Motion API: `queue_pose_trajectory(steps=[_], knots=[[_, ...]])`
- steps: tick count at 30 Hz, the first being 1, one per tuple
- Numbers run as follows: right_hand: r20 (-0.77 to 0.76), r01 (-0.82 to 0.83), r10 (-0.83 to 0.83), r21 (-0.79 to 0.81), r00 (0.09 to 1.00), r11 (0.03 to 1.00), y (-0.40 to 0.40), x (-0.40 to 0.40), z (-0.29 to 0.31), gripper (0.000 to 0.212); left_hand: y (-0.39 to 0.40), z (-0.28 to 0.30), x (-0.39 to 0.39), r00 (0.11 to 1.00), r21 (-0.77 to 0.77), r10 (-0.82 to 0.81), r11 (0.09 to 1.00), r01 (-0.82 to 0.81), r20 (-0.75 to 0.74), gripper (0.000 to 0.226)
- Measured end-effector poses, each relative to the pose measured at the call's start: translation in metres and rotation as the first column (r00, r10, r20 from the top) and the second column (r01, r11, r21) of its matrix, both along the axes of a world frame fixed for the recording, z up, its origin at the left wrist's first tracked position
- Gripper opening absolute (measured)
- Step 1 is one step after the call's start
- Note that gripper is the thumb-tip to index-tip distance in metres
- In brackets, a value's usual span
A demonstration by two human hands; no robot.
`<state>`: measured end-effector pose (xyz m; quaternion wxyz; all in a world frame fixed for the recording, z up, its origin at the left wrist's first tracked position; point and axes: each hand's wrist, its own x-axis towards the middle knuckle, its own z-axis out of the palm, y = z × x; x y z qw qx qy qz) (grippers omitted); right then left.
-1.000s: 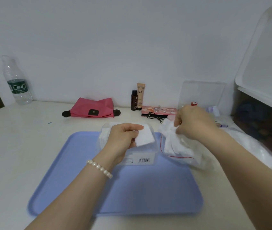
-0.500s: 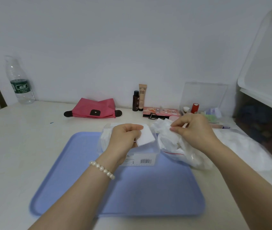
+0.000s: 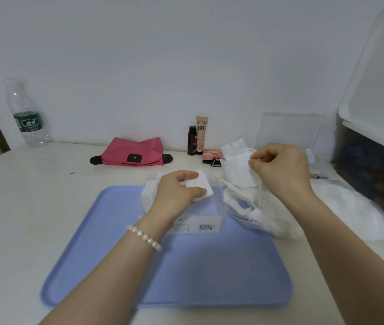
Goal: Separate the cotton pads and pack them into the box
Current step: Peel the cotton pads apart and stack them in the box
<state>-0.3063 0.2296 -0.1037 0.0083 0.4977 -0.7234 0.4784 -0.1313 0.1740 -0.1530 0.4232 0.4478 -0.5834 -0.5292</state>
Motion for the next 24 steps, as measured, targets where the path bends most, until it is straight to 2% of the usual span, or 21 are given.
queue_pose_trajectory(steps=[3,5,7,9,11,15,18,24], knots=[[-0.032,0.060,-0.061,-0.022,0.998,0.998,0.000,0.002,0.005,0.013,-0.002,0.002,0.006,0.999,0.003,0.002,1.000,-0.002,-0.049,0.035],[-0.057,0.082,-0.083,-0.016,0.995,0.996,0.001,0.001,0.008,0.014,-0.001,0.001,0.010,0.998,-0.048,-0.069,0.996,0.070,0.013,0.050],[-0.068,0.096,-0.096,-0.004,0.993,0.995,0.000,0.000,0.010,0.014,0.001,-0.001,0.013,0.960,-0.124,-0.169,0.972,0.200,0.224,0.075],[-0.098,0.087,-0.082,0.051,0.992,0.995,-0.001,-0.002,0.010,0.014,0.003,-0.005,0.013,0.848,-0.167,-0.232,0.923,0.346,0.476,0.099],[-0.120,0.064,-0.050,0.116,0.992,0.991,-0.003,-0.002,0.008,0.016,0.003,-0.008,0.011,0.759,-0.171,-0.224,0.899,0.403,0.612,0.110],[-0.094,0.041,-0.030,0.123,0.995,0.992,-0.002,0.002,0.006,0.017,-0.004,-0.007,0.017,0.765,-0.160,-0.170,0.928,0.335,0.621,0.103],[-0.084,0.072,-0.070,0.018,0.994,0.997,0.000,0.004,0.009,0.017,-0.009,-0.009,0.025,0.754,-0.201,-0.111,0.929,0.310,0.648,0.100],[-0.089,0.058,-0.066,-0.096,0.994,0.994,-0.001,0.014,0.023,0.016,-0.012,-0.008,0.033,0.806,-0.202,-0.113,0.939,0.278,0.581,0.100]])
